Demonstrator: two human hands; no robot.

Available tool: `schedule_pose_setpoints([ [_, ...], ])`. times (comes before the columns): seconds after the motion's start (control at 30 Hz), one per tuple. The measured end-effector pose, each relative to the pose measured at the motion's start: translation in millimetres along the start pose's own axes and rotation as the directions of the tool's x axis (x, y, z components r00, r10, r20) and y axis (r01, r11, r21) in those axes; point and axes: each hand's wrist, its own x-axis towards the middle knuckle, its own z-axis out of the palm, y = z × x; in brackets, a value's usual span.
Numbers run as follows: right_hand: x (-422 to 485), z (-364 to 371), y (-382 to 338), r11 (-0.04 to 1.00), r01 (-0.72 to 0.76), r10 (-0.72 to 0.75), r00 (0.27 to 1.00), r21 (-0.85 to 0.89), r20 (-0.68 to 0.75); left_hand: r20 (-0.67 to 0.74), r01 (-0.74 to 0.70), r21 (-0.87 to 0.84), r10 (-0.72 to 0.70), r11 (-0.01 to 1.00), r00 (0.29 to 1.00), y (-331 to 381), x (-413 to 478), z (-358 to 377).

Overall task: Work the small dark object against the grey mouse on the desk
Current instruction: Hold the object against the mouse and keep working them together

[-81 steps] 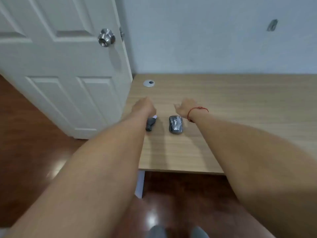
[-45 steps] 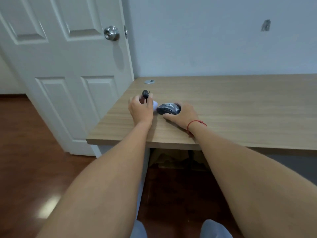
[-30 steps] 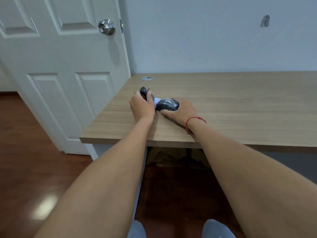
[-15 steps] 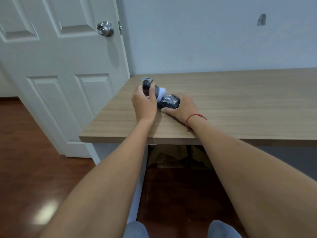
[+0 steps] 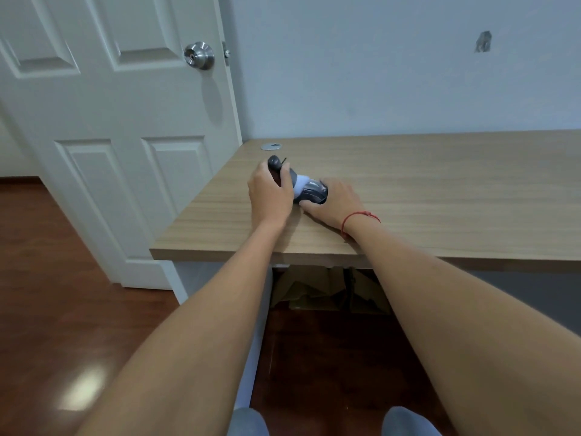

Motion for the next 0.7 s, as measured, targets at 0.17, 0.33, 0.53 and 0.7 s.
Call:
schedule_pose_setpoints([
  [0.17,-0.5,-1.8,1.9,0.999,-0.038,0.039,0.999,0.038,-0.013,-0.042,0.073,0.107,-0.069,0.992,0.997,-4.9,2.3,-2.7],
  [0.33,-3.1,-5.3,1.2,0.99,-0.093,0.097,0.995,0.107,-0.028,-0.034,-0.012,-0.131,0.007,0.991,0.999,0.8,0.5,-2.9],
  [0.53,-2.3,-5.2,-0.4,0.999,-0.042,0.042,0.999,0.011,-0.024,0.03,-0.006,0.103,0.003,0.995,1.0,-8.6,2.5,1.8],
  [0.7,-0.8,-3.8,0.0,0.998,-0.056,0.056,0.998,0.013,-0.01,0.002,-0.045,-0.075,0.045,0.996,0.999,-0.7,0.8,0.3],
])
